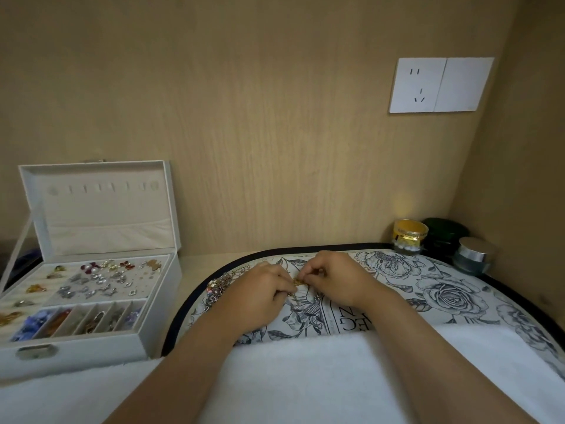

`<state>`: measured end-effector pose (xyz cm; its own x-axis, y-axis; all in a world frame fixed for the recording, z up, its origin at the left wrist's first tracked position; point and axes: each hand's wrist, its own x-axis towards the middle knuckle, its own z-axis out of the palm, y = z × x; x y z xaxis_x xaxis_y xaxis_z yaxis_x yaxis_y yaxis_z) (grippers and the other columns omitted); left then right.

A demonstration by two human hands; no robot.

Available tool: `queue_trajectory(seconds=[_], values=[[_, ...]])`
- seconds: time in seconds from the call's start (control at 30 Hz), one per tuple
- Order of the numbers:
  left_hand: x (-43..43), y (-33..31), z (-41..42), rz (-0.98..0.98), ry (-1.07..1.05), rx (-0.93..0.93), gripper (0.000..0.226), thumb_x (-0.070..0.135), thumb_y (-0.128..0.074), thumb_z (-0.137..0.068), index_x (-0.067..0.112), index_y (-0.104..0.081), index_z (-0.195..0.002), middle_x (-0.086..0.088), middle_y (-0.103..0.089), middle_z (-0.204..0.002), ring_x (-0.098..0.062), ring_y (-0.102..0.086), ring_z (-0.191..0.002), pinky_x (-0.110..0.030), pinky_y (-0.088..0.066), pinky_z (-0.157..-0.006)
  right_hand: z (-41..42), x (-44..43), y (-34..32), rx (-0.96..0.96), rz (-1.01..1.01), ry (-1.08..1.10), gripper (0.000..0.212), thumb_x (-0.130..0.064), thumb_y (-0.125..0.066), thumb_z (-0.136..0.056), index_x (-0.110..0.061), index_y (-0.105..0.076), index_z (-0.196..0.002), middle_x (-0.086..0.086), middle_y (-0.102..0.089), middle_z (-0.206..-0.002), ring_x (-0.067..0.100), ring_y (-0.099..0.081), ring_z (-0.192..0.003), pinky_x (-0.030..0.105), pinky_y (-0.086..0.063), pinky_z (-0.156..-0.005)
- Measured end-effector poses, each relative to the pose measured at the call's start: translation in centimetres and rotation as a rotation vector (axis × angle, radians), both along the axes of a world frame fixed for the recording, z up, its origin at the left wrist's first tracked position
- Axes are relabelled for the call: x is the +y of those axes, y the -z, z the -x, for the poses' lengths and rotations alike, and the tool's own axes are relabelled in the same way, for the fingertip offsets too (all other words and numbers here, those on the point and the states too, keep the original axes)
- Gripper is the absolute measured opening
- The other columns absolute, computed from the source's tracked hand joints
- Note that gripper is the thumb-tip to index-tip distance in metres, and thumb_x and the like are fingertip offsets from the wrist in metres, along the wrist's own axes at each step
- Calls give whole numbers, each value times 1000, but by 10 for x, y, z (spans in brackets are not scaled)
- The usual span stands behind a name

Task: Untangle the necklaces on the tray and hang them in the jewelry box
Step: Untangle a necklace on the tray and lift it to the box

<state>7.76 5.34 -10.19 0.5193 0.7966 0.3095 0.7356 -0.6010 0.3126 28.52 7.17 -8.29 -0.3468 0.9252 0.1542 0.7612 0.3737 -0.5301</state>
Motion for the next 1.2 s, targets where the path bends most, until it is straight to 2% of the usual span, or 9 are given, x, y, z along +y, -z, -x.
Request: queue_trajectory(seconds=[0.37, 0.43, 0.53, 0.63, 0.77, 0.87, 1.0, 1.13, 1.2], values=[[-10, -9, 10, 142, 15, -189, 24, 14, -60, -90, 32, -76, -86, 21, -63, -100, 2, -57, -99, -26, -47, -90, -2, 2, -5, -246, -150, 263, 24, -50, -62, -89, -30, -74, -85, -15, -64, -82, 9, -61, -81, 27, -42, -64], [-9, -10, 7, 86, -38, -202, 20, 15, -60, -94, 28, -74, -98, 21, -59, -96, 1, -56, -91, -24, -47, -85, 1, 3, -3, -229, -154, 253, 22, -52, -65, -88, -33, -74, -86, -13, -65, -88, 8, -61, -82, 28, -46, -68], [-4, -8, 5, 33, -25, -101, 26, 19, -60, -97, 22, -69, -121, 11, -66, -115, -5, -56, -108, -25, -44, -98, 4, 2, -3, -180, -107, 214, 15, -49, -68, -87, -36, -75, -91, -14, -61, -87, 7, -60, -85, 32, -53, -76], [-5, -7, 8, 41, -31, 45, 29, 28, -56, -99, 18, -70, -122, 4, -67, -125, -14, -56, -118, -32, -43, -104, -2, 2, -5, -163, -84, 223, 14, -45, -68, -89, -37, -77, -96, -15, -60, -82, 4, -60, -83, 33, -55, -79], [-7, -8, 12, 46, -239, 229, 73, 71, -31, -87, 24, -59, -135, 10, -56, -141, -12, -46, -132, -33, -39, -109, -17, 5, -6, -215, -58, 284, 25, -50, -63, -91, -36, -74, -108, -12, -55, -102, 10, -59, -94, 34, -53, -84], [-10, -10, 8, 85, -265, 271, 74, 69, -42, -91, 28, -35, -152, 12, -31, -159, -11, -25, -146, -32, -20, -120, -19, 3, -4, -258, -78, 298, 31, -43, -61, -93, -31, -69, -121, -4, -57, -118, 18, -56, -114, 36, -50, -94], [-15, -12, 5, 78, -268, 224, 79, 68, -43, -90, 31, -21, -157, 12, -20, -163, -11, -14, -149, -35, -12, -121, -8, -2, -3, -186, -174, 165, 38, -26, -59, -95, -26, -63, -132, -5, -58, -132, 19, -49, -125, 36, -41, -106], [-17, -13, 2, 141, -133, 88, 61, 52, -43, -100, 33, -26, -155, 12, -24, -162, -7, -20, -148, -24, -14, -118, 4, -11, 0, -74, -2, -17, 43, -18, -50, -100, -27, -56, -141, -9, -57, -141, 11, -51, -129, 31, -37, -114], [-16, -11, 4, 188, -126, 165, 62, 54, -38, -102, 31, -19, -157, 11, -16, -165, -8, -14, -150, -29, -10, -121, 3, -16, 0, -137, 87, -23, 47, -30, -46, -104, -31, -42, -151, -9, -39, -157, 11, -35, -145, 27, -22, -120]])
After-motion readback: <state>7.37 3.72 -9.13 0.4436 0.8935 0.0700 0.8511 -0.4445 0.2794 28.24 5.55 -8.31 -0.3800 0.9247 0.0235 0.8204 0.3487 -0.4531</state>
